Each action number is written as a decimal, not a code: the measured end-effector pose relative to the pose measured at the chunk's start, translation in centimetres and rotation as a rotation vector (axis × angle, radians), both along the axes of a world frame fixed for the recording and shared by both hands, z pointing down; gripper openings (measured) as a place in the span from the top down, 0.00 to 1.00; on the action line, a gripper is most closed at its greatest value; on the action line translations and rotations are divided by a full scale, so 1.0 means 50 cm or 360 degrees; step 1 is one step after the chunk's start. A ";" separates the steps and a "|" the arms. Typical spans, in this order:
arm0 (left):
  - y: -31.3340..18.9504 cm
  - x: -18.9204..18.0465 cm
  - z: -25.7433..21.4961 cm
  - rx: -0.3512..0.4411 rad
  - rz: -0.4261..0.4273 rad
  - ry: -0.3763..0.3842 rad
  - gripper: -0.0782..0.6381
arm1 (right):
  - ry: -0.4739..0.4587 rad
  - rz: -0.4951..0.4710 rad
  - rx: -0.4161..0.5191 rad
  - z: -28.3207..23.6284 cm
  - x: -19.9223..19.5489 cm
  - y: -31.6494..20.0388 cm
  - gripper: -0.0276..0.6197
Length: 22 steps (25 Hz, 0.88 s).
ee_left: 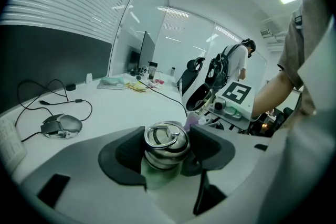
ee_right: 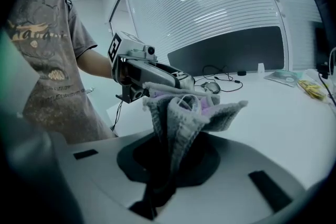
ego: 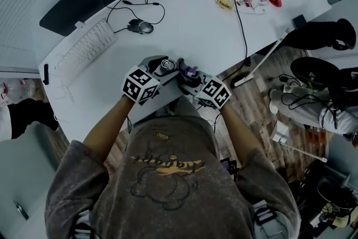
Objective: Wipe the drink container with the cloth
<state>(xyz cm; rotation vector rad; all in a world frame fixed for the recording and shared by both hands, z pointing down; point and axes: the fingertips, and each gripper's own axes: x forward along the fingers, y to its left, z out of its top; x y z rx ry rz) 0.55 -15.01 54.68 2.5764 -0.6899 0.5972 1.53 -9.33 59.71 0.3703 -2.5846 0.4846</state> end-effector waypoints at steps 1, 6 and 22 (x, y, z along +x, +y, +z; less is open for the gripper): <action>0.000 0.000 0.000 -0.0001 0.0002 0.0001 0.51 | -0.0009 0.0016 -0.0003 0.001 -0.002 0.003 0.88; 0.000 -0.001 0.001 -0.0015 0.0015 -0.0001 0.51 | -0.0039 0.0088 -0.0007 0.006 -0.018 0.018 0.88; 0.004 0.001 0.003 -0.0032 0.0043 -0.0019 0.51 | -0.0103 0.0187 -0.0016 0.013 -0.085 0.047 0.88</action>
